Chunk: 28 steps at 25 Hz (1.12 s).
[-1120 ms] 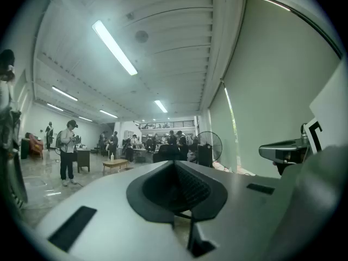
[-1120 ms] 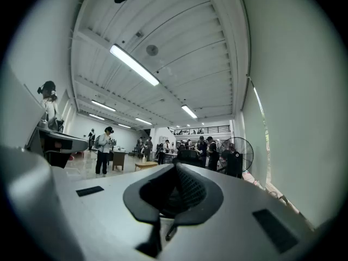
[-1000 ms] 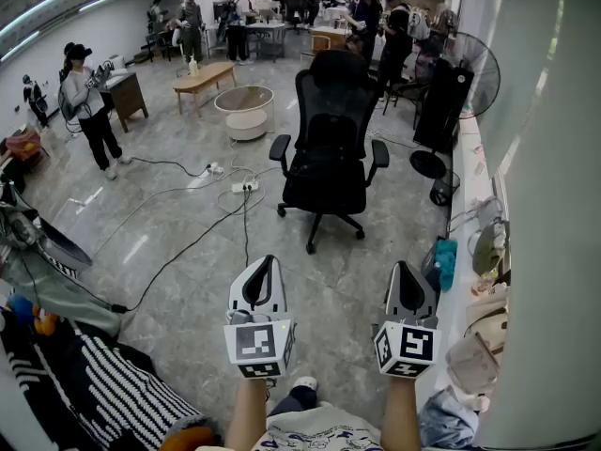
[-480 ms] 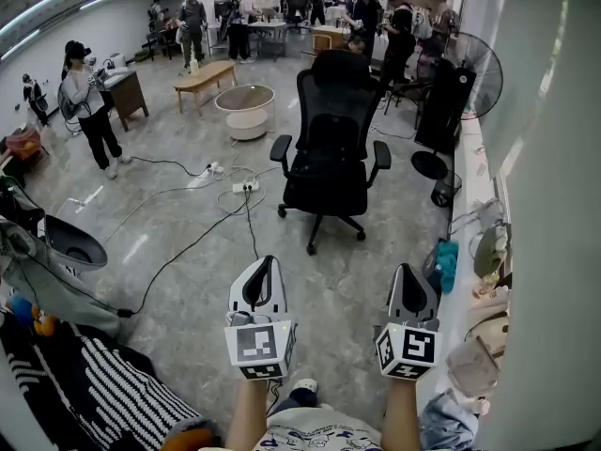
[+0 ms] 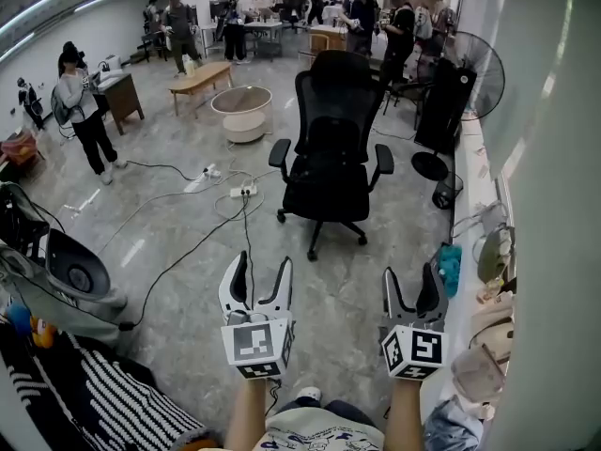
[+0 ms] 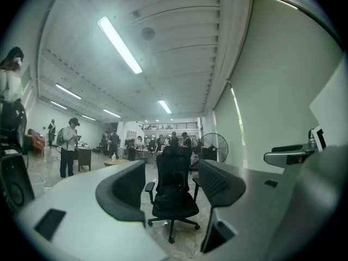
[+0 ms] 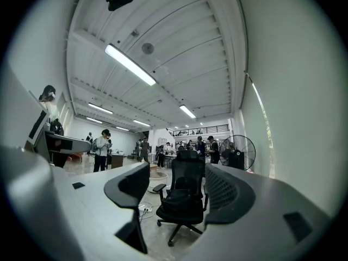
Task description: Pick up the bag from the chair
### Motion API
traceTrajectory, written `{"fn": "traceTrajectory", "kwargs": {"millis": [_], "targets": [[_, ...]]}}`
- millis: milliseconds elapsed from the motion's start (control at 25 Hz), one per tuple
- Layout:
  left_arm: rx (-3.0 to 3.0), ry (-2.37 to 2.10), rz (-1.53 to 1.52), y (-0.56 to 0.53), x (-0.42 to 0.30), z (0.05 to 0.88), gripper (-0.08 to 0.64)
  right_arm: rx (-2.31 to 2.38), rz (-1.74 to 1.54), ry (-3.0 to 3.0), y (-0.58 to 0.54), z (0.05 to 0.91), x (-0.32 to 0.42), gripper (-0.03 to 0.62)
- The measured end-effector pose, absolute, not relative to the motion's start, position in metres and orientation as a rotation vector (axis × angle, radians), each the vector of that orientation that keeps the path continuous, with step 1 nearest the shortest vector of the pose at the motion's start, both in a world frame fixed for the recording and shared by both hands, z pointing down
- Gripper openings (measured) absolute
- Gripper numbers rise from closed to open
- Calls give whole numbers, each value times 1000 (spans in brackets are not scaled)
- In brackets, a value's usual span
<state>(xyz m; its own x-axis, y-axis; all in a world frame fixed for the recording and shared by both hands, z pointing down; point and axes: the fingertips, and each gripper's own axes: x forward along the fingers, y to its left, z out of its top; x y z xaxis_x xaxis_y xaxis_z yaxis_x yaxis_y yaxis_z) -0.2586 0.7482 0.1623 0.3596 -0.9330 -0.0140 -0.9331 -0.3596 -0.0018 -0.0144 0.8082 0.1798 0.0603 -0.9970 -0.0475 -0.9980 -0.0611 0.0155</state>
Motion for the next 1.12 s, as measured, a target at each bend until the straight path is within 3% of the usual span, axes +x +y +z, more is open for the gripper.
{"fn": "traceTrajectory", "kwargs": {"millis": [480, 1120], "targets": [[-2591, 1800, -41, 658, -262, 183, 302, -2293, 1, 2187, 722, 202, -3, 325], [-2519, 1885, -60, 417, -166, 182, 302, -2205, -13, 2279, 460, 207, 99, 325]]}}
